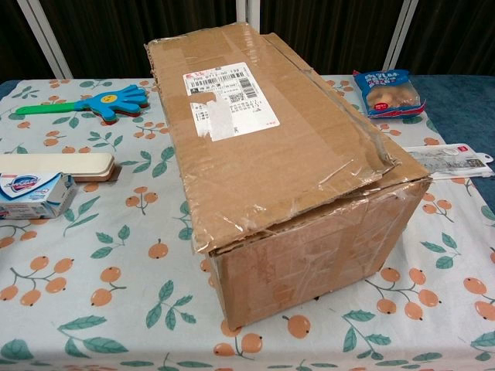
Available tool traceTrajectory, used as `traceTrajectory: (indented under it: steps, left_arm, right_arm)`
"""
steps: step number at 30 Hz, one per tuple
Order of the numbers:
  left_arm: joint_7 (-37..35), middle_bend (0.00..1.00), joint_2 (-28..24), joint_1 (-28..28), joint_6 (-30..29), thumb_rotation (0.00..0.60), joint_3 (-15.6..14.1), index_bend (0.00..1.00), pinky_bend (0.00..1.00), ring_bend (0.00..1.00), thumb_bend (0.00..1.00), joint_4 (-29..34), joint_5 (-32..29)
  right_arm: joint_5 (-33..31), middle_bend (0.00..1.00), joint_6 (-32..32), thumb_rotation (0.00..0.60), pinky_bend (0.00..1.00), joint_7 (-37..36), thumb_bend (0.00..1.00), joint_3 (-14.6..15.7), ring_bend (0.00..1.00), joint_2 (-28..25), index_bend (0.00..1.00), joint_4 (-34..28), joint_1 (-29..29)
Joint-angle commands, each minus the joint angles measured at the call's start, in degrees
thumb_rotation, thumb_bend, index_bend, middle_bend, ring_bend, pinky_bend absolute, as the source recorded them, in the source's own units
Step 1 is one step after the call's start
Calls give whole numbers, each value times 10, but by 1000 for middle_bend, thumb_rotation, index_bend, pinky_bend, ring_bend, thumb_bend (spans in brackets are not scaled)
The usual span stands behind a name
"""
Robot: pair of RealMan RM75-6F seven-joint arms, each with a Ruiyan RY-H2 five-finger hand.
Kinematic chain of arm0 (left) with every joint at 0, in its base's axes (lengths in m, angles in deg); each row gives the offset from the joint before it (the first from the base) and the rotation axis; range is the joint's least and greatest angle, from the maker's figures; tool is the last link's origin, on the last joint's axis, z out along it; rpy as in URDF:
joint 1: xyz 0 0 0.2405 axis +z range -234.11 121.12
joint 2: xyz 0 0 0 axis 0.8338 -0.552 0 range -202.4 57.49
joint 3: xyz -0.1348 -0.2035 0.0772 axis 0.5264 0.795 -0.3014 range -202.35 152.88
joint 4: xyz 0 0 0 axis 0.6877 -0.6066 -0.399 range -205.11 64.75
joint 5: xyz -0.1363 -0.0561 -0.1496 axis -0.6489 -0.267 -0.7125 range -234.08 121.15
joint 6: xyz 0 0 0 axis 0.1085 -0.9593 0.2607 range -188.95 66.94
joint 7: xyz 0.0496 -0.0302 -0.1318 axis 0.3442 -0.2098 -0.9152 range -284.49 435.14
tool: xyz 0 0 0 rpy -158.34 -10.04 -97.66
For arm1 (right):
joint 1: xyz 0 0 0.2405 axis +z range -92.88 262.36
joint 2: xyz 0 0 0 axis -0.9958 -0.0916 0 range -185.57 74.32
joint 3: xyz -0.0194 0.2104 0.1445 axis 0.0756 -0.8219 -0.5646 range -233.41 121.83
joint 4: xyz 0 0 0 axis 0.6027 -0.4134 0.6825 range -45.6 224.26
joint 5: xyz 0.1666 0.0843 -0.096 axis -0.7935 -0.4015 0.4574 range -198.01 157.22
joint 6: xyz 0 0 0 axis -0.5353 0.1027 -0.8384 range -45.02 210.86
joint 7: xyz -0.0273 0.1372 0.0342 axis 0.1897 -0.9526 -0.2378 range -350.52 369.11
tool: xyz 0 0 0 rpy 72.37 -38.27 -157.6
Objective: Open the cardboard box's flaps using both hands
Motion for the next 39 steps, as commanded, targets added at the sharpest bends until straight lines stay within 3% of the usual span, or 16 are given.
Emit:
traceTrajectory:
  steps: [1,13,25,28,32,39]
  left_arm:
    - [-1,145,0,0,0,600,0,144,232,139,0,-1,-1]
    - [-6,145,-1,4,-15,600,0,144,232,139,0,-1,10]
    - [-32,162,-35,-41,13,600,29,152,232,139,0,35,18]
    - [-61,170,-54,-88,37,600,62,167,233,139,0,54,29]
    - [-61,198,-79,-174,90,592,133,186,232,144,0,100,21]
    - [-93,268,-24,-328,226,374,229,261,218,158,0,130,-78]
  right_arm:
    - [0,0,2,600,0,0,534,0,0,1,0,1,1]
    - [7,0,-3,600,0,-6,534,3,0,3,0,6,0]
    - [-5,0,8,600,0,-20,534,2,0,7,0,27,0]
    - [-4,0,8,600,0,-20,535,0,0,8,0,32,2]
    - [0,0,2,600,0,-24,515,2,0,9,0,33,-1]
    - [-6,0,0,600,0,-30,511,4,0,15,0,42,-8]
